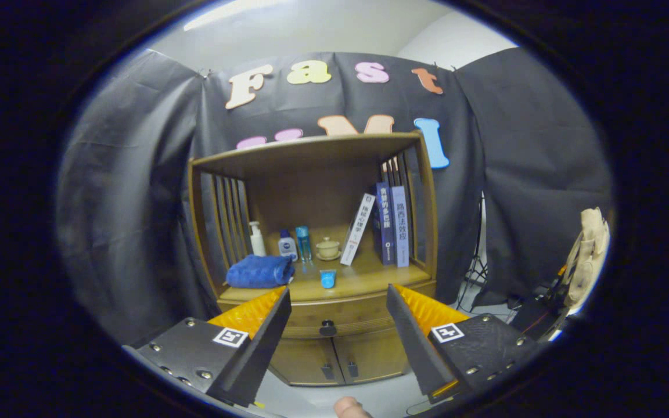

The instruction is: Pull open the drawer, take out the items inside it, and place them on the countertop above the cabinet.

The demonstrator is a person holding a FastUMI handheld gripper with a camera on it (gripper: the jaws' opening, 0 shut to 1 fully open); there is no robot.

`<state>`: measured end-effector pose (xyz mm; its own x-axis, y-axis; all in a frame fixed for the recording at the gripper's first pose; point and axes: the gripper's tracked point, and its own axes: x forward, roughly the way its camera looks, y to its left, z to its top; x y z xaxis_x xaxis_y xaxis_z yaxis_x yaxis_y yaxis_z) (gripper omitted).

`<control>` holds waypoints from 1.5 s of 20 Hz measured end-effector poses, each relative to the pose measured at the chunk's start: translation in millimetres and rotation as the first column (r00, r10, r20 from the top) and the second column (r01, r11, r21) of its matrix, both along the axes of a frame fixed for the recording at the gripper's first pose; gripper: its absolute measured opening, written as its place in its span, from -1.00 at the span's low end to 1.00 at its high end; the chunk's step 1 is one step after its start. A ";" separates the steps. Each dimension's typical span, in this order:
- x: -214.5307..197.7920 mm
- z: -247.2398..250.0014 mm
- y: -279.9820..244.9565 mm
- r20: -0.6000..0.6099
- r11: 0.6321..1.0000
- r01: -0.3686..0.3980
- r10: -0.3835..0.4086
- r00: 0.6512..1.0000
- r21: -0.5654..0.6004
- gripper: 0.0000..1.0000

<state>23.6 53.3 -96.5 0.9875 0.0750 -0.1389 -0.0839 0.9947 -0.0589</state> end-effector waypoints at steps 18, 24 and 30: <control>-58.8 44.2 -46.4 0.084 0.992 -0.126 0.127 0.988 -0.017 0.97; -58.4 42.1 -57.5 0.099 0.988 -0.151 0.154 0.983 -0.042 0.97; -52.5 30.9 -67.0 0.066 0.987 -0.157 0.155 0.986 0.027 0.97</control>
<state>-28.9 -13.7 -65.7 0.9700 0.2325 -0.0717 -0.2356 0.9711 -0.0377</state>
